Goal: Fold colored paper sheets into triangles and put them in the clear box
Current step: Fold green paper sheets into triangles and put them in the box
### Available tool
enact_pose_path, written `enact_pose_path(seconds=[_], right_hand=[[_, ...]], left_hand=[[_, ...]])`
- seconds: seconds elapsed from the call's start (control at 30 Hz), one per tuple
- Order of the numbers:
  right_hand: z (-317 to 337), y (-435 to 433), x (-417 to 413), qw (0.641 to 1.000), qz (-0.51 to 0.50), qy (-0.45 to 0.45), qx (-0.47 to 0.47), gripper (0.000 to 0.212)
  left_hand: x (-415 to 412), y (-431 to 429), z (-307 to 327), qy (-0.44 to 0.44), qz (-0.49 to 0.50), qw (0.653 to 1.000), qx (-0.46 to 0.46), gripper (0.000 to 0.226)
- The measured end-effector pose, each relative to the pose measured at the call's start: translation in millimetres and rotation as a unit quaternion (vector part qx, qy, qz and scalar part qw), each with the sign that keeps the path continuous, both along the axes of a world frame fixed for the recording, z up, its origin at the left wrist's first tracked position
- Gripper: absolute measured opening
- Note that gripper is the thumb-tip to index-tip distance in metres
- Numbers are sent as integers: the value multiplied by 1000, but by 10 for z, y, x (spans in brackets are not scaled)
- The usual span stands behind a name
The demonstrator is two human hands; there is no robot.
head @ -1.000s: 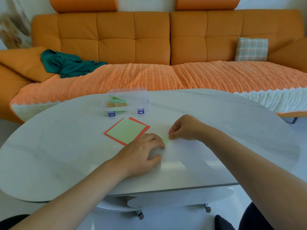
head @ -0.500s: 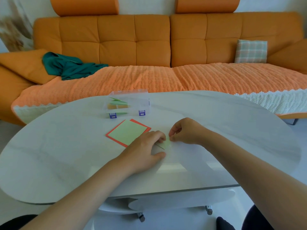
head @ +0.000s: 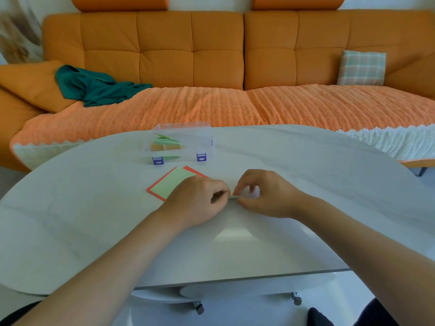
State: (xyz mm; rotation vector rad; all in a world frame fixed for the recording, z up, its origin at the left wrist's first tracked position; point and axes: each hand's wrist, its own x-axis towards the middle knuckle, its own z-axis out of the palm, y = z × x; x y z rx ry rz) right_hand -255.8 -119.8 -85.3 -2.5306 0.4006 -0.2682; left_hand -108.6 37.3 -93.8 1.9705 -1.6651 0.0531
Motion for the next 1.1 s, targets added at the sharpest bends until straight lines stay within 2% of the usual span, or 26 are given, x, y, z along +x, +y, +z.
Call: enact_pose_path(seconds=[0.13, 0.3, 0.43, 0.63, 0.8, 0.93, 1.1], right_hand=[[14, 13, 42, 998, -29, -35, 38, 4], [178, 54, 65, 983, -39, -89, 158, 11], [243, 127, 80, 971, -43, -101, 214, 11], [278, 203, 120, 975, -68, -101, 184, 13], [274, 313, 186, 975, -80, -119, 167, 14], [272, 314, 207, 983, -69, -100, 139, 15], [283, 191, 166, 987, -71, -89, 116, 19]], left_hand=[[22, 17, 59, 85, 27, 996, -19, 15], [-43, 59, 228, 198, 75, 975, -65, 15], [-94, 79, 333, 291, 95, 952, -28, 19], [-121, 109, 352, 312, 90, 946, 0, 19], [-117, 115, 334, 273, 97, 957, -25, 19], [-91, 108, 297, 231, 96, 968, -19, 21], [-6, 141, 330, 230, 104, 967, -13, 25]])
